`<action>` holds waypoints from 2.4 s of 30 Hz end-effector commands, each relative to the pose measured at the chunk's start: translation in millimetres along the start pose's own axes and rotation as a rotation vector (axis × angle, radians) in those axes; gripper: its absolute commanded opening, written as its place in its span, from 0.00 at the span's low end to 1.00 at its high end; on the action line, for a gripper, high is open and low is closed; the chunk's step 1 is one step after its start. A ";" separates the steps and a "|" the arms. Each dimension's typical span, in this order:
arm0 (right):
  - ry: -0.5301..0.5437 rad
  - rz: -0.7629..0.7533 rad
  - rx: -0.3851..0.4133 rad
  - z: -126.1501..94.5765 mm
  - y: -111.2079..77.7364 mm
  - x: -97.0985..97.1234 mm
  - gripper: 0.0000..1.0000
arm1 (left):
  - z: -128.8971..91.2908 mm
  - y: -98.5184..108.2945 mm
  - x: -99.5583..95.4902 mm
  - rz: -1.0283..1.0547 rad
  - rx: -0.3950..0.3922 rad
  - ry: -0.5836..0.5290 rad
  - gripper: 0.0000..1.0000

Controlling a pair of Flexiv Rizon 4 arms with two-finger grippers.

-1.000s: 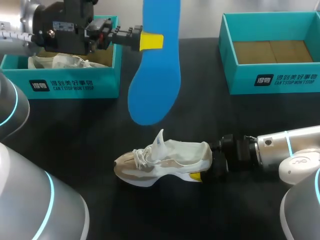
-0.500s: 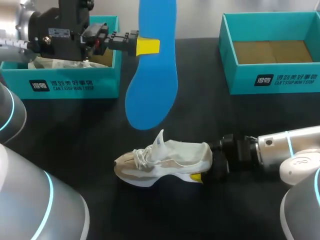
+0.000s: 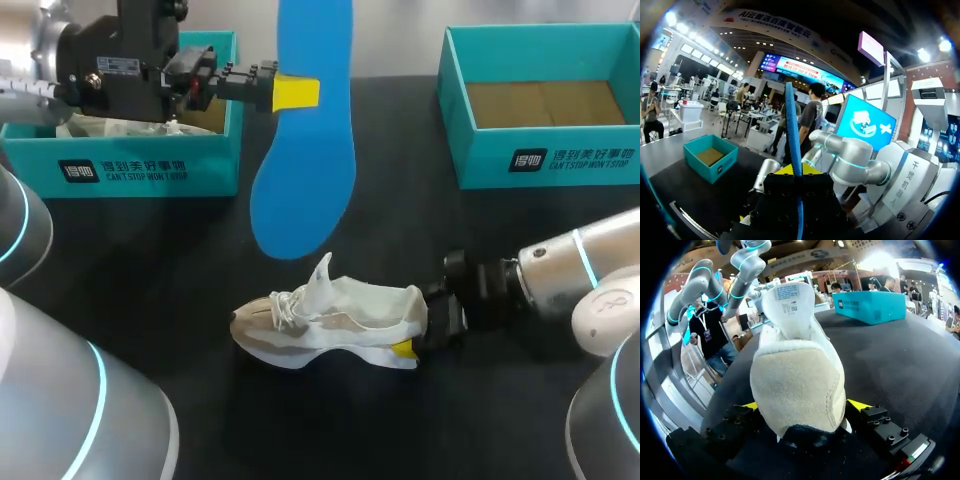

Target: Take the shoe out of the shoebox, open the shoe tongue, remove and reinsert the insole, then place the shoe into the shoebox

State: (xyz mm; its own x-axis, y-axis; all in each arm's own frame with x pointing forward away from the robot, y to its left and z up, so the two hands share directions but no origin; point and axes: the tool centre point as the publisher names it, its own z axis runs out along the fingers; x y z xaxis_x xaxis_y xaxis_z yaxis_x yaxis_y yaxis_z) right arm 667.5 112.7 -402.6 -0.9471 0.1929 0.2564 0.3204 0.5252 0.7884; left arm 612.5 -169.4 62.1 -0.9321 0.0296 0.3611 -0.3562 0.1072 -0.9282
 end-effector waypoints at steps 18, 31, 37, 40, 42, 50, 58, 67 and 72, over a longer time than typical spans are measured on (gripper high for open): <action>-0.073 -0.008 0.492 -42.0 14.4 12.0 1.00 | 0.3 0.6 -0.2 0.001 -0.001 0.000 0.00; -0.108 0.092 0.778 -45.4 43.8 21.3 1.00 | 0.3 0.6 -0.2 0.001 -0.001 0.000 0.00; -0.159 0.041 0.862 -44.9 56.1 25.1 1.00 | 0.3 0.6 -0.2 0.001 -0.001 0.000 0.00; -0.180 0.034 0.901 -42.8 58.7 25.6 1.00 | 0.3 0.6 -0.2 0.001 -0.001 0.000 0.00; -0.184 0.030 0.918 -40.6 60.6 25.0 1.00 | 0.3 0.6 -0.2 0.001 -0.001 0.000 0.00; -0.178 -0.002 0.972 -38.4 71.4 18.4 1.00 | 0.3 0.6 -0.2 0.001 -0.001 0.000 0.00; -0.179 -0.010 0.962 -36.0 69.9 18.5 1.00 | 0.3 0.6 -0.2 0.001 -0.001 0.000 0.00; -0.186 -0.015 0.955 -35.7 71.7 19.1 1.00 | 0.3 0.6 -0.2 0.001 -0.001 0.000 0.00; -0.186 -0.020 0.946 -37.3 77.0 12.6 1.00 | 0.3 0.6 -0.2 0.001 -0.001 0.000 0.00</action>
State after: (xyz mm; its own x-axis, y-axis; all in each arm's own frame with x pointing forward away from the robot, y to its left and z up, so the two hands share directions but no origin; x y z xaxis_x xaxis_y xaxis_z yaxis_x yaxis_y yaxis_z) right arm 675.9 123.3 -318.7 -0.9609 0.2627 0.0874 0.2637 0.9646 -0.0002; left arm 612.5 -169.4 62.1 -0.9321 0.0296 0.3611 -0.3562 0.1071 -0.9283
